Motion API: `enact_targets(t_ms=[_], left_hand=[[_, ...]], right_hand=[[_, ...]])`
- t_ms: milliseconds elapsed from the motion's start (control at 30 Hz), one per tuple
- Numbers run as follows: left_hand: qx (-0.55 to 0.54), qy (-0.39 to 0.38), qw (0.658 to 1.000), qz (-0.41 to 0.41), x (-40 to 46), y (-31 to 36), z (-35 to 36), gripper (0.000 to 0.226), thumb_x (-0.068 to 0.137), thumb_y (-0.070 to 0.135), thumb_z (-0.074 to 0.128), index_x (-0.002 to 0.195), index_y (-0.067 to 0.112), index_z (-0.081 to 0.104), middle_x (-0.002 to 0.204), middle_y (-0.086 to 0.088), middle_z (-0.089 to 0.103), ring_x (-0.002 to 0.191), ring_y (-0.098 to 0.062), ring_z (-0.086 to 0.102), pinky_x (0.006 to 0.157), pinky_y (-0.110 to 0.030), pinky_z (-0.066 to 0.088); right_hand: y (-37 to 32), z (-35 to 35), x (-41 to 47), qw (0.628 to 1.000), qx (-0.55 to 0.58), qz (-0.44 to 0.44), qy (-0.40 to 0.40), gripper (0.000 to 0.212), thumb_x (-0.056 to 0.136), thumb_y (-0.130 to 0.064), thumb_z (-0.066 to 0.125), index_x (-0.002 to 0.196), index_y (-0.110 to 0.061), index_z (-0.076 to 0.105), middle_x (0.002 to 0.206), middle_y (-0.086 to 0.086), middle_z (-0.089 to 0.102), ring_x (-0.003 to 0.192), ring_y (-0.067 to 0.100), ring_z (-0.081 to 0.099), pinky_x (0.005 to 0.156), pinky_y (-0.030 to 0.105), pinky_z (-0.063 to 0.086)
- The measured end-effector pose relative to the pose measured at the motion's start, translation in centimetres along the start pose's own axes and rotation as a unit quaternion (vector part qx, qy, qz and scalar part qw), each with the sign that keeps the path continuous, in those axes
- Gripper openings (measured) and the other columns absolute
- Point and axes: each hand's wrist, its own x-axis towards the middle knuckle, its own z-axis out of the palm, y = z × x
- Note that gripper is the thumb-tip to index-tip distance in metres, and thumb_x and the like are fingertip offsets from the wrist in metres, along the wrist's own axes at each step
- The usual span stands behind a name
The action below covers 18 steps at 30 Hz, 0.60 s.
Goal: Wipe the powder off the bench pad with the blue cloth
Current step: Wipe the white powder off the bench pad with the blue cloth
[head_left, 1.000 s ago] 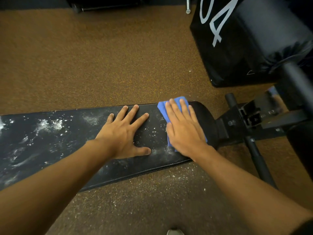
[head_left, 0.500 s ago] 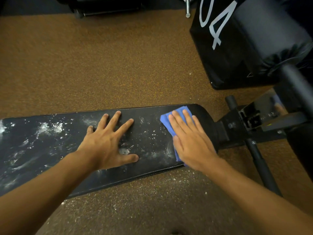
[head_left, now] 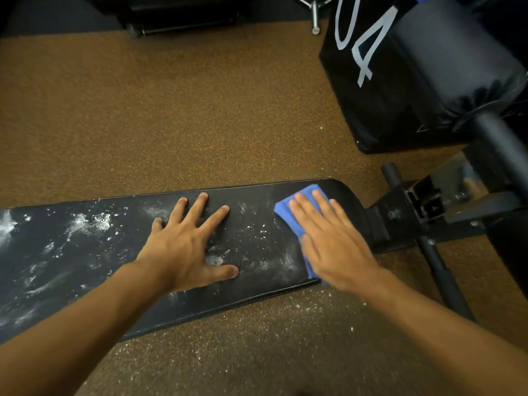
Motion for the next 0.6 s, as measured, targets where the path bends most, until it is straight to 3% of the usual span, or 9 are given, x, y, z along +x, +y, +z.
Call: enact_targets(t_ms=[167,233,400,467,600], left_hand=[[0.002,-0.004,1.000,0.000,0.0,0.1,0.0,0.122,0.052,0.104,0.021,0.153,0.049,-0.019,0.167,0.004,-0.022,0.155,-0.032,-0.011,0.119,-0.064,0.020],[0.004,-0.006,1.000,0.001,-0.1,0.1,0.0,0.123,0.052,0.105,0.021,0.153,0.048,-0.019,0.168,0.003,-0.022,0.155,-0.032,-0.010,0.119,-0.064,0.021],[0.004,-0.006,1.000,0.003,-0.1,0.0,-0.1,0.122,0.055,0.105,0.023,0.153,0.048,-0.020,0.167,0.003,-0.022,0.155,-0.033,-0.011,0.119,-0.065,0.021],[0.005,-0.007,1.000,0.003,-0.1,-0.1,-0.1,0.122,0.053,0.104,0.021,0.153,0.047,-0.020,0.167,0.002,-0.023,0.155,-0.034,-0.011,0.118,-0.065,0.021],[0.007,-0.011,1.000,0.000,0.0,0.1,0.0,0.122,0.055,0.104,0.025,0.154,0.047,-0.019,0.167,0.002,-0.022,0.155,-0.034,-0.011,0.118,-0.065,0.021]], right_hand=[[0.3,0.1,5.5,0.986,0.013,0.161,0.042,0.070,0.094,-0.037,0.017,0.159,-0.014,0.023,0.167,0.004,0.024,0.154,0.034,0.014,0.124,0.052,0.014],[-1.8,0.3,6.4,0.987,0.029,0.155,0.040,0.070,0.093,-0.037,0.017,0.160,-0.015,0.020,0.168,0.003,0.020,0.154,0.033,0.010,0.124,0.053,0.010],[-1.6,0.3,-0.1,1.000,0.004,0.003,-0.009,0.063,0.101,-0.033,0.025,0.162,-0.017,0.014,0.170,-0.001,0.010,0.156,0.023,-0.001,0.126,0.048,0.010],[0.6,0.1,-0.6,1.000,0.001,0.022,-0.008,0.064,0.100,-0.034,0.024,0.162,-0.019,0.014,0.170,-0.001,0.011,0.156,0.021,-0.001,0.126,0.048,0.011],[0.7,0.3,4.3,0.989,0.008,0.147,0.032,0.069,0.095,-0.036,0.019,0.160,-0.015,0.019,0.168,0.003,0.020,0.155,0.031,0.010,0.124,0.052,0.014]])
